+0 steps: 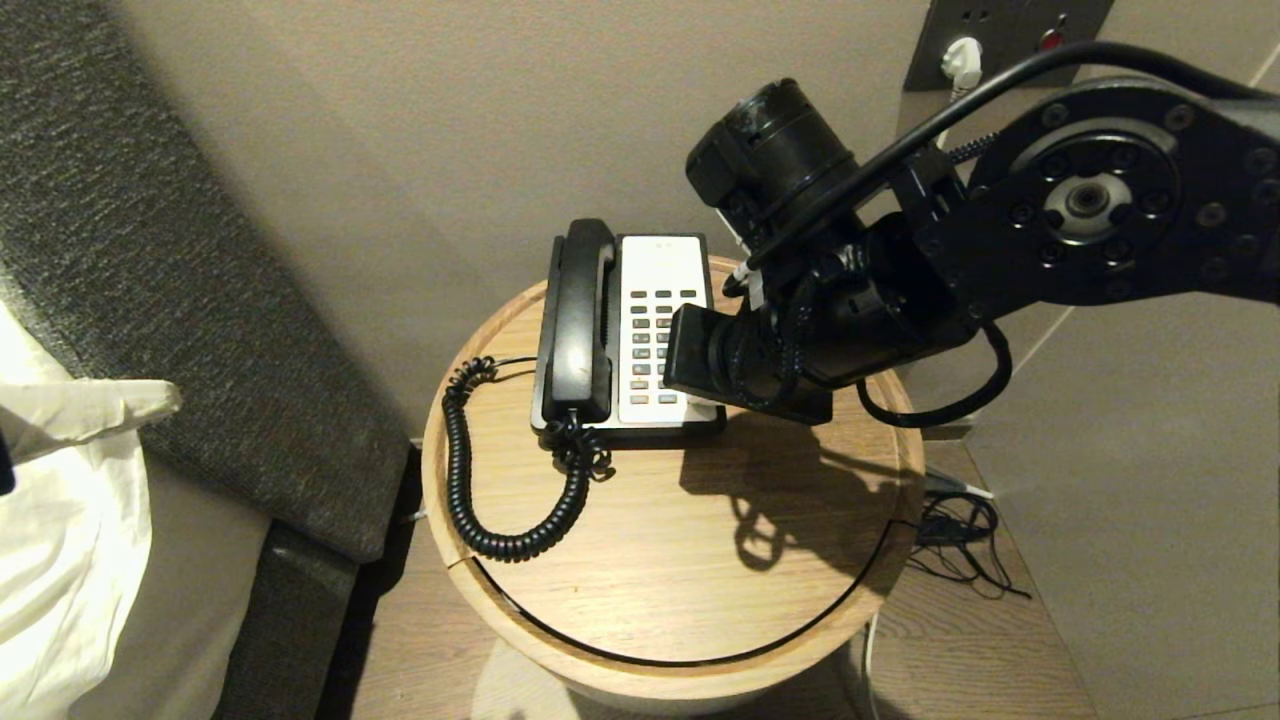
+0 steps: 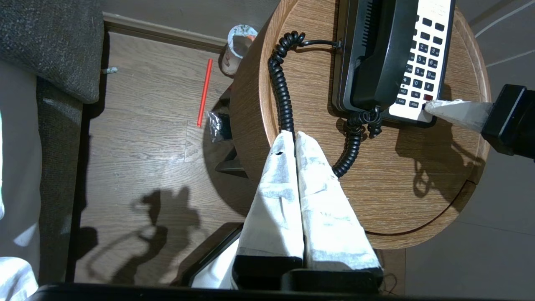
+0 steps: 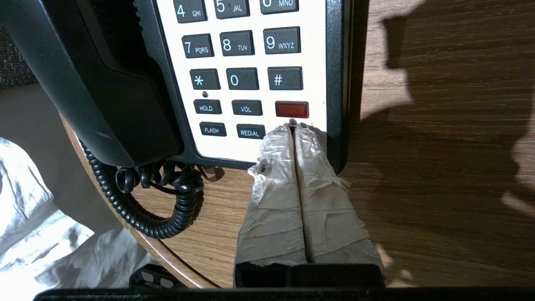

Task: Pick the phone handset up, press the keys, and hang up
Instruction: End the call using the dial pad

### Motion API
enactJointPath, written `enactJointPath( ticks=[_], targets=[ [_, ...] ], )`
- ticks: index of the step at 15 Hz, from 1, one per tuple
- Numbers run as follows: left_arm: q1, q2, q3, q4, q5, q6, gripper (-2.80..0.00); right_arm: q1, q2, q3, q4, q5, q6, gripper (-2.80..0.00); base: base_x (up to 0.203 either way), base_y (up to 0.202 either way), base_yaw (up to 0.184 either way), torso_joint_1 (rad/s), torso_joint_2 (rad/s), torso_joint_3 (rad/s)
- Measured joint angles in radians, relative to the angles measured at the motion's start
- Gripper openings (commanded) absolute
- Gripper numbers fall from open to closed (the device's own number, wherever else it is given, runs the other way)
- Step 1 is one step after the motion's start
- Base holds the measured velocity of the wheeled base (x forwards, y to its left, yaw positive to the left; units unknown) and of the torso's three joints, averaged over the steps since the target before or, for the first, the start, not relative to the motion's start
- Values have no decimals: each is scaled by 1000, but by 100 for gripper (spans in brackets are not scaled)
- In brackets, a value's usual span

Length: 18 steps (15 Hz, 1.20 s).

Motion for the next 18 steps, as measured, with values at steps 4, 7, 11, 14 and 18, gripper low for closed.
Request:
enactJointPath(
  ticks=[4,7,11,14,18],
  targets=[
    [0,1,2,0,0,0,-280,0,-13,0,8,-1,0,-280,0,0,0,0,0,0],
    [0,1,8,0,0,0,-280,1,-28,-1,7,-1,-1,-280,0,0,0,0,0,0],
    [0,0,11,0,0,0,-280,1,-35,-1,9,-1,0,-280,0,0,0,0,0,0],
    [0,-3,13,0,0,0,-280,1,-26,-1,1,-1,0,-280,0,0,0,0,0,0],
    [0,-6,13,0,0,0,-280,0,-12,-1,1,-1,1,-280,0,0,0,0,0,0]
  ],
)
